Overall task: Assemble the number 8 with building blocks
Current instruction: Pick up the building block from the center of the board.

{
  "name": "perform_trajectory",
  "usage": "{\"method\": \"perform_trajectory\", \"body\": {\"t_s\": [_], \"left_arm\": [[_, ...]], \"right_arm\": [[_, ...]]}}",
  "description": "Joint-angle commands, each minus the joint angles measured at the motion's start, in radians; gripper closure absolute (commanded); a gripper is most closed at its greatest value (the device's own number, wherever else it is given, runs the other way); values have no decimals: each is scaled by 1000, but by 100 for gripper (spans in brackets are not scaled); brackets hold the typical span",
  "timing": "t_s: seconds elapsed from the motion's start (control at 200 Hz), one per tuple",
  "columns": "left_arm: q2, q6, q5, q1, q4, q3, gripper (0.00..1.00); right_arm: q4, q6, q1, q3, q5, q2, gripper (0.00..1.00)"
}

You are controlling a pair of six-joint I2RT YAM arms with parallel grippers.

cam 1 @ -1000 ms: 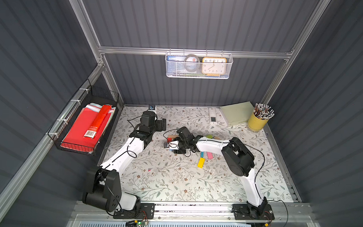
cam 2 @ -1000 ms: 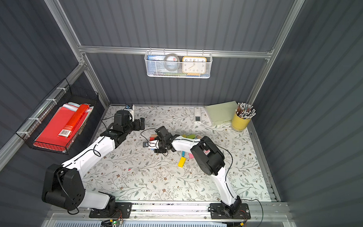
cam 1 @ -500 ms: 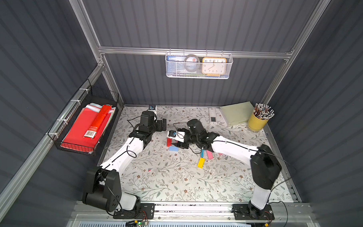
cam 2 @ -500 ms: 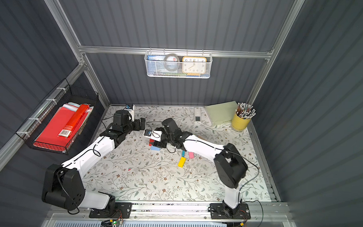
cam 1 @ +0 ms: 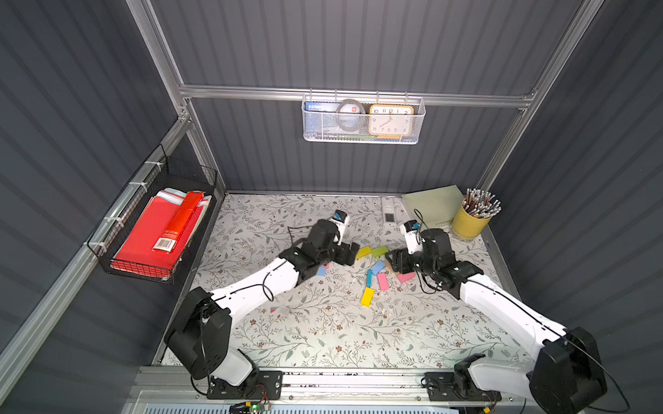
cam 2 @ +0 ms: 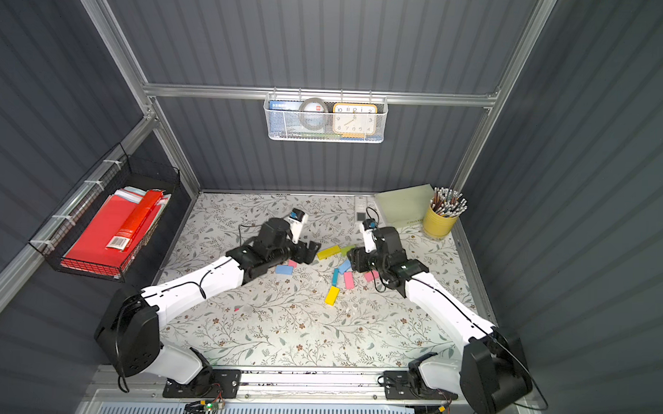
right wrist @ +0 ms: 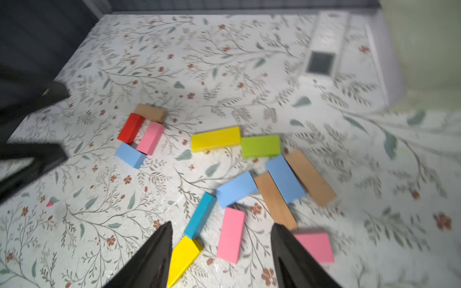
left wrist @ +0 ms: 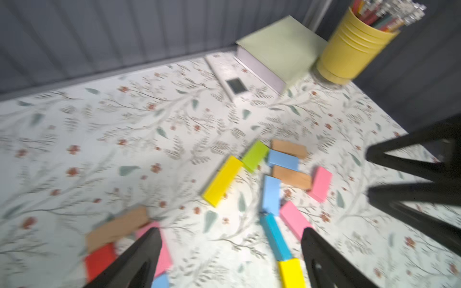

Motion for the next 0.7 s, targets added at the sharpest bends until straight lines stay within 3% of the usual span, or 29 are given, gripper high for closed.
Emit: {"method": "perform_trajectory", "body": {"t_s": [0.0,0.13,0.28,0.485,0.695], "left_arm": [[16,-137,-12,-88,-5,-8,10],[69,-181,-43,-181,-5,-17,11],[165,-223,-62,-223,-53,0,16],[183,-264,-83,-230,-69,-14,19],[257,-245,-57,-232,-92,-5,27]], "right_arm": [[-24,117,-52,-32,45,-53,33],[-39,117,-109,-45,30,-62,33],[-42,117,-136,-59,9,-68,33],[-34,111,-145,-94,9,-90,33],[-21,114,-147,-108,1,-94,33]]}}
